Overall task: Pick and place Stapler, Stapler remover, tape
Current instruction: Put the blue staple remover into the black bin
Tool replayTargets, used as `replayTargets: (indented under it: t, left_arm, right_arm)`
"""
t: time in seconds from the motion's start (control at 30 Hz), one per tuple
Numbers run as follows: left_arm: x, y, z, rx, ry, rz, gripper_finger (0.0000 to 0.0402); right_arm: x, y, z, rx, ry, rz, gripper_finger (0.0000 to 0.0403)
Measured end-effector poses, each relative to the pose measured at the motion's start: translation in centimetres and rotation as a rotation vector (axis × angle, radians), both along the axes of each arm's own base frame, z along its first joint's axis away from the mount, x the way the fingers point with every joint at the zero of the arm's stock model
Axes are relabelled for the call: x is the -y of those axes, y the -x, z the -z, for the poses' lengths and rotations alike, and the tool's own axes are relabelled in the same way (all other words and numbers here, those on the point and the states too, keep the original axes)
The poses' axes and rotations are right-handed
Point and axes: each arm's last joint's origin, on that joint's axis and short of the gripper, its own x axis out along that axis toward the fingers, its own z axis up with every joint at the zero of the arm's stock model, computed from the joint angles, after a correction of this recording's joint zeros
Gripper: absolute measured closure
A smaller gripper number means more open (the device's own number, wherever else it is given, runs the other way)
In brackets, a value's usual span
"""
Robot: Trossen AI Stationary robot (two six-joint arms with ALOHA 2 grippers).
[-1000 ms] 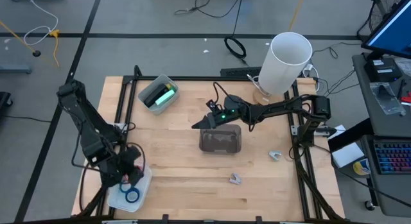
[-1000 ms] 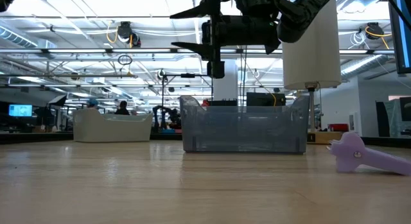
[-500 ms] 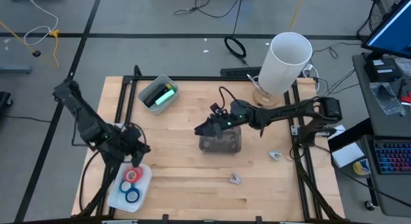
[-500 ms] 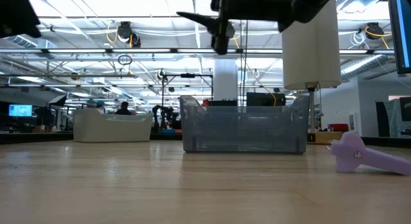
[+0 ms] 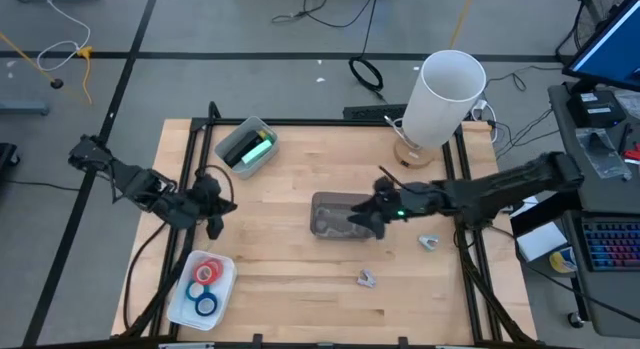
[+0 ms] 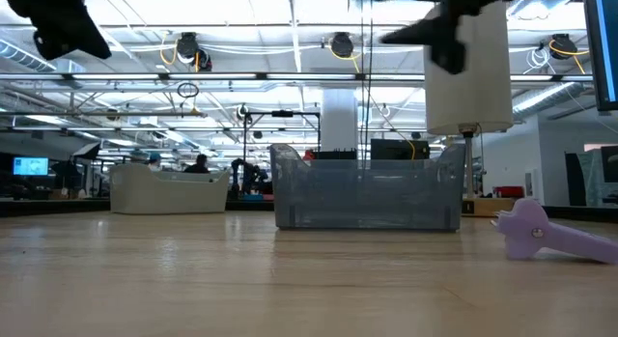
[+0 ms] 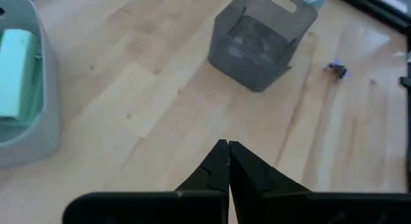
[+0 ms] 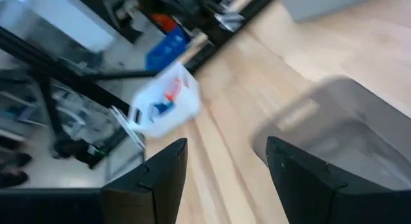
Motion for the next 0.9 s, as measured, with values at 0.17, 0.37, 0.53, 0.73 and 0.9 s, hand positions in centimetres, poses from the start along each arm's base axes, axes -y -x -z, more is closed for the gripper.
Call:
replayTargets:
  t: [0.17,0.37,0.53,0.73,0.9]
  left_arm:
    - [-1.0,-0.7,0.0,-0.03,-0.026,0.034,0.0383]
    - [-2.1,-2.2,0.5,0.035,-0.031,0.092,0.0394]
    - [-3.2,-3.0,2.0,0.051,0.01,0.086,0.0389]
    - [-4.2,-3.4,2.7,0.076,0.035,0.072,0.037]
    - [-4.9,-3.6,2.5,0.094,0.01,0.046,0.0375]
  right_arm:
    - [-0.9,3.8,-0.4,-0.139,0.009,0.03,0.0199]
    - [-1.3,7.2,0.1,-0.319,-0.021,0.035,0.0195]
    - [-1.4,9.4,1.0,-0.51,-0.071,0.026,0.0199]
    - [-1.3,11.8,2.4,-0.836,-0.229,0.044,0.0195]
    - [-0.9,14.0,3.0,-1.14,-0.382,0.14,0.0198]
